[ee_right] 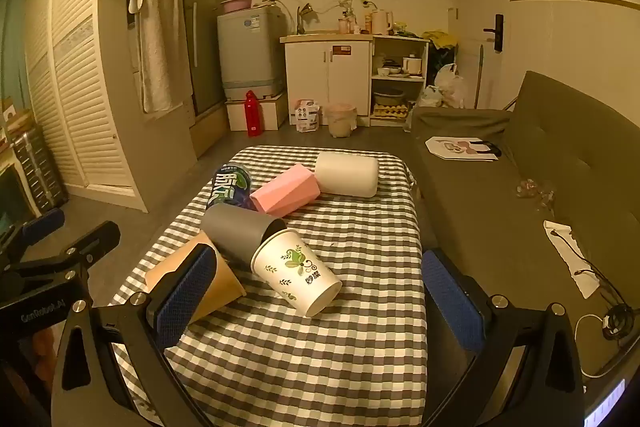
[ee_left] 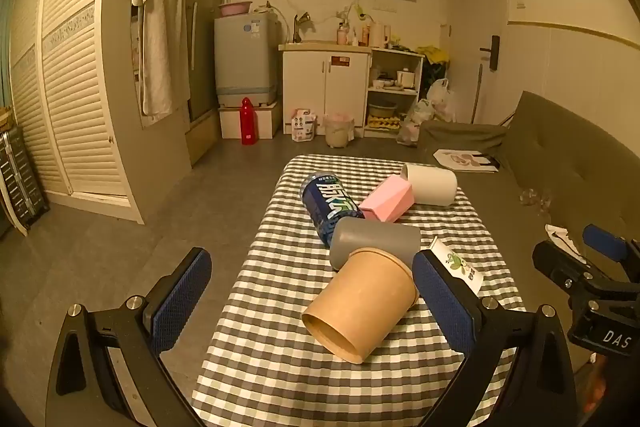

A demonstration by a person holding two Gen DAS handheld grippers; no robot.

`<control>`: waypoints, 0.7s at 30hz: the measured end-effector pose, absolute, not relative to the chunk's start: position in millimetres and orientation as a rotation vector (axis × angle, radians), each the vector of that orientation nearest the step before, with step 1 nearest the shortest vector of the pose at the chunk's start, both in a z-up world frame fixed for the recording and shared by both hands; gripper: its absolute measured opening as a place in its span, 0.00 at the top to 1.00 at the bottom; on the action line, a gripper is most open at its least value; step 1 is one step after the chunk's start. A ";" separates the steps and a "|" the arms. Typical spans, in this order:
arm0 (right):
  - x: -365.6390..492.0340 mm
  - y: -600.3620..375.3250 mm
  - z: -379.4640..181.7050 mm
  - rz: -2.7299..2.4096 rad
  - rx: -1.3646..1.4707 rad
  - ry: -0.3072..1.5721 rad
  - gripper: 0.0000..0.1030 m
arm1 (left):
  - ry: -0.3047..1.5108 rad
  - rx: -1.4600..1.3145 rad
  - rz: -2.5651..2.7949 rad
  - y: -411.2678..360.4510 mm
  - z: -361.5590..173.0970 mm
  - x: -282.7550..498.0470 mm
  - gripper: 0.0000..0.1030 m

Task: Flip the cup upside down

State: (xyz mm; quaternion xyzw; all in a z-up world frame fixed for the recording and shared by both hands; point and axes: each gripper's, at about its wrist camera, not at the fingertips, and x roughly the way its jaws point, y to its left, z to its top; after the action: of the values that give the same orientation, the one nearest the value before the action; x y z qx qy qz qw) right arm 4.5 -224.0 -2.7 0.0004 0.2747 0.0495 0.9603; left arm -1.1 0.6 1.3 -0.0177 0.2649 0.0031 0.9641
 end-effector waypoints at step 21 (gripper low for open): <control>2.9 -219.3 -4.3 0.109 0.002 0.562 0.00 | 0.534 -0.042 0.015 2.4 2.0 -1.8 0.00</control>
State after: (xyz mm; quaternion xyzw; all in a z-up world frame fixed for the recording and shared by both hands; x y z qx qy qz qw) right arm 2.9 -219.3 -4.3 0.0012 0.2774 0.0536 0.9593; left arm -1.8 2.4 2.0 -0.0205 0.2637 0.0074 0.9644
